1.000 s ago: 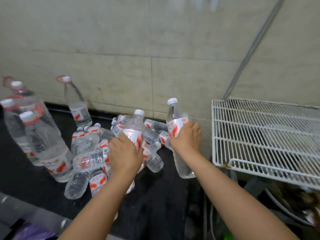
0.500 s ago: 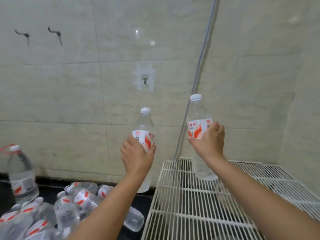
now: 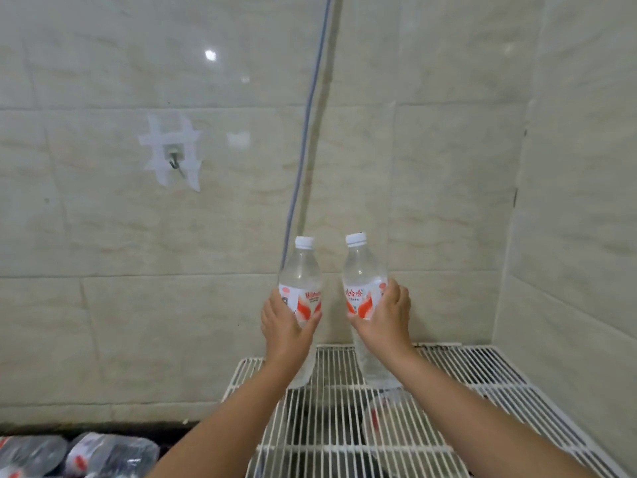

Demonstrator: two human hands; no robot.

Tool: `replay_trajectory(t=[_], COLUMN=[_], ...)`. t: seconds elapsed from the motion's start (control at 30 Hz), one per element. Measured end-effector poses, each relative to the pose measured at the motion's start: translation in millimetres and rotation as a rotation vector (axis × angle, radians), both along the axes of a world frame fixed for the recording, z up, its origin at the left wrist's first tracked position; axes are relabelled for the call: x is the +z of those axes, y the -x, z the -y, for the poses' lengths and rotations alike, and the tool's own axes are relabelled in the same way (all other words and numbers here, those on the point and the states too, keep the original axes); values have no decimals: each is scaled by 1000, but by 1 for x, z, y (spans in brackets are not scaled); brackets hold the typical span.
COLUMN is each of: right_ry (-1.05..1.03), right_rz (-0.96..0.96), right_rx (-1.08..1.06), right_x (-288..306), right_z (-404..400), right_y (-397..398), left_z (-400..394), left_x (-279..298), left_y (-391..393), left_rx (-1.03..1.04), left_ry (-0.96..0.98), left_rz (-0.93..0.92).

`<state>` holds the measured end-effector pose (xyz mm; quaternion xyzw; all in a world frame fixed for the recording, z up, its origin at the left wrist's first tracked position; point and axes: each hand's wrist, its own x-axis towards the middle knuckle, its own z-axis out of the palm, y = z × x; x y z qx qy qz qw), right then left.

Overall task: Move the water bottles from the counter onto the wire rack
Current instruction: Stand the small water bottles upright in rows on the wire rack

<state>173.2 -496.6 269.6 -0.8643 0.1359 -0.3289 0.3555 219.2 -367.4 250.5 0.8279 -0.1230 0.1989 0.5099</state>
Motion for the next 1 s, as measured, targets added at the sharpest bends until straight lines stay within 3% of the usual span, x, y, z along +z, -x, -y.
replay_trajectory(t=[0.43, 0.57, 0.7, 0.83, 0.9, 1.0], right_ry=[-133, -205, -255, -221, -219, -243], right_rz=[25, 50, 64, 76, 68, 42], right_rx=[175, 178, 147, 108, 90, 69], right_x=[-17, -22, -29, -31, -32, -32], right_z=[0, -8, -6, 3, 10, 19], right_y=[-63, -71, -74, -68, -64, -57], left_z=[-13, -20, -18, 1, 9, 6], left_x=[-29, -32, -29, -26, -24, -31], left_y=[-80, -86, -80, -68, -62, -64], left_rx=[-359, -317, -326, 76, 162, 40], left_ry=[160, 57, 83, -36, -17, 68], left_rz=[-60, -41, -70, -79, -120, -72])
